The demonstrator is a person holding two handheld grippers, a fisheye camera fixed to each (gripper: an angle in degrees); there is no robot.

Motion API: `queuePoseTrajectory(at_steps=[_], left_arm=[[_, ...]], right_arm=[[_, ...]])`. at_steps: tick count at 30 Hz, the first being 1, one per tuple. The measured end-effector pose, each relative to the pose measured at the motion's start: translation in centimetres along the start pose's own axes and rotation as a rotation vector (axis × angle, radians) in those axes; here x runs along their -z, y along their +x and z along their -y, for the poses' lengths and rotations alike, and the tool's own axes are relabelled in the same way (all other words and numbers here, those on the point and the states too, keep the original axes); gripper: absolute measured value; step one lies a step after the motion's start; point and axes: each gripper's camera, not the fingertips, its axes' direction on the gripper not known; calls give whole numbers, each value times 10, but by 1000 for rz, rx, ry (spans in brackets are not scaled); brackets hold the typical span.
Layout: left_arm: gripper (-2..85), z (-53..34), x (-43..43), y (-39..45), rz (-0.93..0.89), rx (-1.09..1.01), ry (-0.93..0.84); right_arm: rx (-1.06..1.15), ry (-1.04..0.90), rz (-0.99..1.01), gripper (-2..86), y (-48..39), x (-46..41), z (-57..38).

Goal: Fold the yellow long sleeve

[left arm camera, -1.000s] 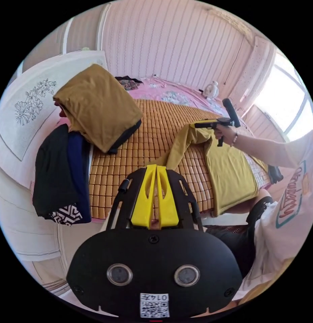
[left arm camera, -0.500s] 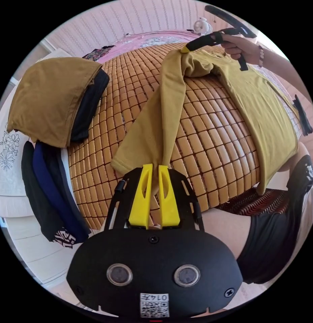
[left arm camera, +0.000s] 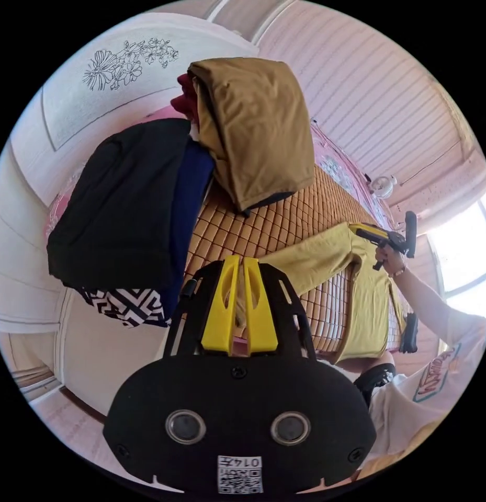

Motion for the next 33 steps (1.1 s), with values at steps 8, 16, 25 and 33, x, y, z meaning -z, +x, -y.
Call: queuePoseTrajectory(at_steps=[8, 16, 25, 33], left_arm=[[75, -39, -68, 12, 209, 11, -155], [6, -39, -56, 2, 234, 30, -63], [-3, -68, -63, -28, 95, 148, -13], [-4, -100, -18, -31, -93, 137, 305]], right_arm=[[201, -204, -37, 50, -53, -52, -54], [26, -123, -8, 52, -49, -49, -65], [166, -40, -98, 107, -111, -51, -95], [78, -102, -52, 85, -118, -77, -95]])
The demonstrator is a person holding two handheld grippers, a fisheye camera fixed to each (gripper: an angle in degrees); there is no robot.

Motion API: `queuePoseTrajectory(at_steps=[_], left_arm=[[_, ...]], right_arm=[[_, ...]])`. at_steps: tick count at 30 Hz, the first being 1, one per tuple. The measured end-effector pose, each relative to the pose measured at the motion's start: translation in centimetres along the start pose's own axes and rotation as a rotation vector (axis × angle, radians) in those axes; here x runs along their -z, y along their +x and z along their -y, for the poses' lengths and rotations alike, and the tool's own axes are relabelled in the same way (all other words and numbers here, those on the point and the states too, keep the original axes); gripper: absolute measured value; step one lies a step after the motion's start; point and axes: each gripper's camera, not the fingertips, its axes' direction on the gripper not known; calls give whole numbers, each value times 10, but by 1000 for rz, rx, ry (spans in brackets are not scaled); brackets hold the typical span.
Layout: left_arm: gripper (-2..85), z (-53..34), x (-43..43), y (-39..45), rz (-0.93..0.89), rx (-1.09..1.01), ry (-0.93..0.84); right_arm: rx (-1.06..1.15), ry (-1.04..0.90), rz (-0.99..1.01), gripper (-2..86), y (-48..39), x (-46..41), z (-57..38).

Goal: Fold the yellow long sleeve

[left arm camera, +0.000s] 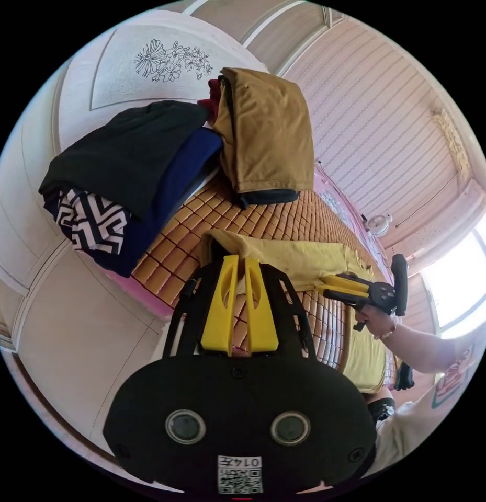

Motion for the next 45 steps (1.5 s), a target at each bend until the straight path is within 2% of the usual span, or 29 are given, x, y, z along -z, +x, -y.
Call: queuePoseTrajectory(at_steps=[6, 9, 11, 12, 15, 17, 18, 20, 23, 24, 26, 29, 32, 35, 37, 40, 42, 45], left_arm=[[-6, 3, 44, 45, -198, -142, 133], [-6, 14, 64, 101, -353, -345, 179], [-6, 20, 72, 160, -479, -569, 185], [-5, 21, 72, 175, -519, -617, 183], [-1, 16, 63, 254, -832, -766, 193], [10, 3, 33, 321, -1141, -725, 109], [15, -4, 22, 337, -1196, -713, 61], [39, -44, -32, 388, -1274, -732, -197], [50, -94, -85, 397, -1214, -712, -484], [50, -101, -91, 392, -1175, -707, -510], [48, -118, -109, 368, -975, -671, -569], [45, -120, -126, 339, -725, -651, -584], [46, -111, -144, 326, -519, -634, -567], [49, -101, -163, 331, -401, -608, -533], [50, -97, -171, 342, -340, -624, -488], [50, -95, -192, 366, -262, -656, -443], [51, -97, -212, 383, -243, -680, -473], [50, -106, -244, 407, -105, -745, -502]], right_arm=[[-172, 61, 182, 27, 37, 12, -19], [-256, 153, 277, 20, 57, 37, -31], [-297, 235, 282, 19, 68, 60, -44], [-338, 306, 275, 19, 76, 79, -57], [-392, 454, 296, 26, 92, 125, -107], [-369, 511, 306, 37, 95, 147, -147], [-359, 518, 291, 46, 95, 158, -176], [-407, 444, 232, 60, 98, 166, -220], [-564, 221, 133, 78, 101, 164, -301], [-625, 125, 117, 80, 98, 161, -332], [-700, 2, 127, 85, 88, 156, -370], [-777, -52, 128, 90, 71, 155, -402], [-751, -7, 33, 92, 65, 161, -390], [-608, 5, -112, 109, 60, 155, -361], [-543, -86, -180, 131, 60, 139, -343], [-571, -165, -265, 123, 65, 120, -336], [-568, -157, -262, 112, 64, 119, -336], [-561, -174, -220, 87, 68, 125, -339]])
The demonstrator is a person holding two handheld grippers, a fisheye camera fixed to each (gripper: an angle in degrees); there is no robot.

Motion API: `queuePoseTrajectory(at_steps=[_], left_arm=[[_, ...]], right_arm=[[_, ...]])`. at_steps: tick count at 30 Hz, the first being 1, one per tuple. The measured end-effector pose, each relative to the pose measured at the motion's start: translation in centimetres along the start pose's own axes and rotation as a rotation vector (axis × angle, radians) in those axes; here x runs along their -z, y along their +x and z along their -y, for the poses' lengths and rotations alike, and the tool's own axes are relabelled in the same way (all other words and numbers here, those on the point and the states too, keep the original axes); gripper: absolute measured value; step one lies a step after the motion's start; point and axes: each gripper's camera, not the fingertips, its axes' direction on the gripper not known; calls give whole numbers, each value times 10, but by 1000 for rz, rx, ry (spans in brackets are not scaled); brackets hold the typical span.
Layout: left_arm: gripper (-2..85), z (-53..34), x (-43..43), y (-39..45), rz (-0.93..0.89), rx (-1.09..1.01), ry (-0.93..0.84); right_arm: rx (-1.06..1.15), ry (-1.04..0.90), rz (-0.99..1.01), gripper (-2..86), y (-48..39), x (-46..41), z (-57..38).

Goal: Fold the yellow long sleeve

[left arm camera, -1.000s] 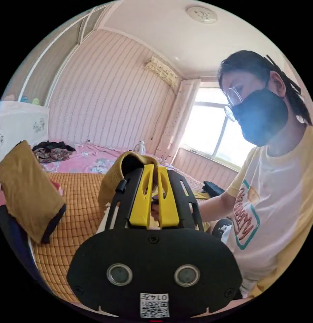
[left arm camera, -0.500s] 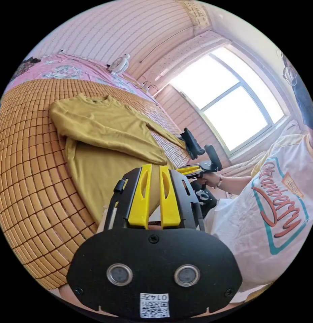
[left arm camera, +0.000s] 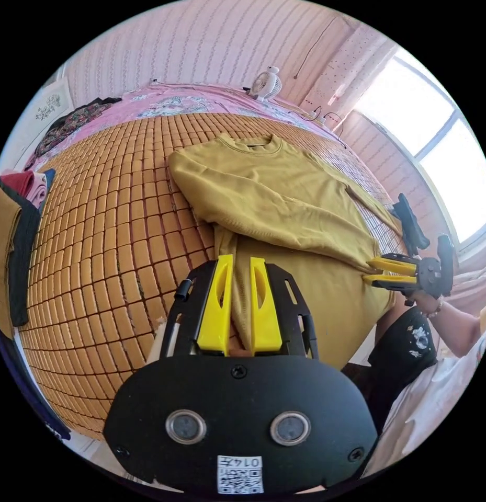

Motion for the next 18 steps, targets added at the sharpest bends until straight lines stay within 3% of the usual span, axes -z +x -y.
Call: queuePoseTrajectory(at_steps=[3, 9, 14, 16, 18], left_arm=[[36, 7, -8, 6, 45, 27, 12], [30, 16, -11, 9, 50, 10, 17], [70, 25, -4, 2, -87, 0, 37], [73, 27, 6, -2, -66, 4, 66], [74, 32, 11, -6, -14, -3, 80]], right_arm=[[-6, 1, 28, 32, 14, 12, 1], [-69, 132, 8, 24, 18, 91, -23], [-21, -34, 43, 52, -8, 69, -53], [20, -128, 42, 94, -17, 55, -58], [7, -103, 39, 109, -16, 56, -61]])
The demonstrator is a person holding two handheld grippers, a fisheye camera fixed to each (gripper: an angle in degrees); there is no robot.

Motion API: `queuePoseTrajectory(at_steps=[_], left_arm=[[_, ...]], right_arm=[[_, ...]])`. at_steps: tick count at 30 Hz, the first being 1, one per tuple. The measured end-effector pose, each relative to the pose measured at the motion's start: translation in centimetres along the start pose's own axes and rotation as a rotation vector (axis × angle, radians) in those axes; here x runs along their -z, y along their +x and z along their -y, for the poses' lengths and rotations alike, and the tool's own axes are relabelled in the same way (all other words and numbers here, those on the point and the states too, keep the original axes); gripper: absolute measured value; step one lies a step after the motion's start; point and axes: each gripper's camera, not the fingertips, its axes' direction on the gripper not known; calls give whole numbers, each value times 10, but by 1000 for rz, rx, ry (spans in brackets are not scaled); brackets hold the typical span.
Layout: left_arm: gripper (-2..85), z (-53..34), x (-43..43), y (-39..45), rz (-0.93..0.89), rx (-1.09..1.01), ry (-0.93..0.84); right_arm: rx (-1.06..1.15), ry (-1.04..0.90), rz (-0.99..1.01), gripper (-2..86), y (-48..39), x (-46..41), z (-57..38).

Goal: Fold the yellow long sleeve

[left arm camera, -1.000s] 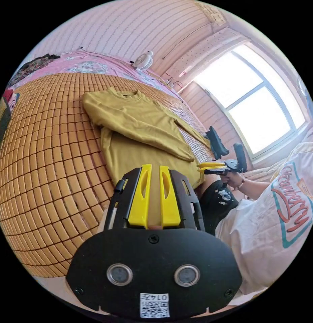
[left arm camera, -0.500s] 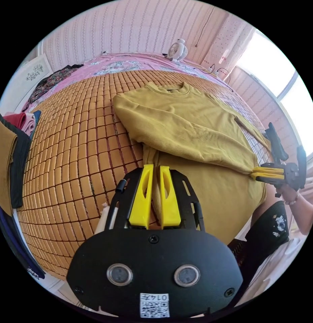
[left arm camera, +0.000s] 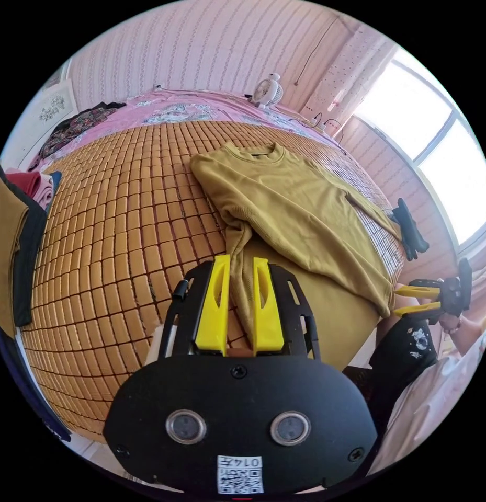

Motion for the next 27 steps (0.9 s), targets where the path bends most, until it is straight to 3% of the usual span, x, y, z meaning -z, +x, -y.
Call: queuePoseTrajectory(at_steps=[10, 15, 18, 24, 27], left_arm=[[70, 70, -47, -2, 62, -84, -103], [15, 60, -31, -23, 60, 59, 5], [3, 48, -16, -48, -2, 185, 98], [-8, 23, -28, -104, -158, 523, 139], [-9, 26, -11, -104, -37, 507, 172]], right_arm=[[-115, -3, 55, 105, 24, -29, 5], [-167, 80, 192, 33, 55, -3, -8], [-175, 135, 157, 29, 61, 12, -18], [-2, -53, 115, 59, 42, -21, -28], [-34, 1, 131, 71, 53, -7, -39]])
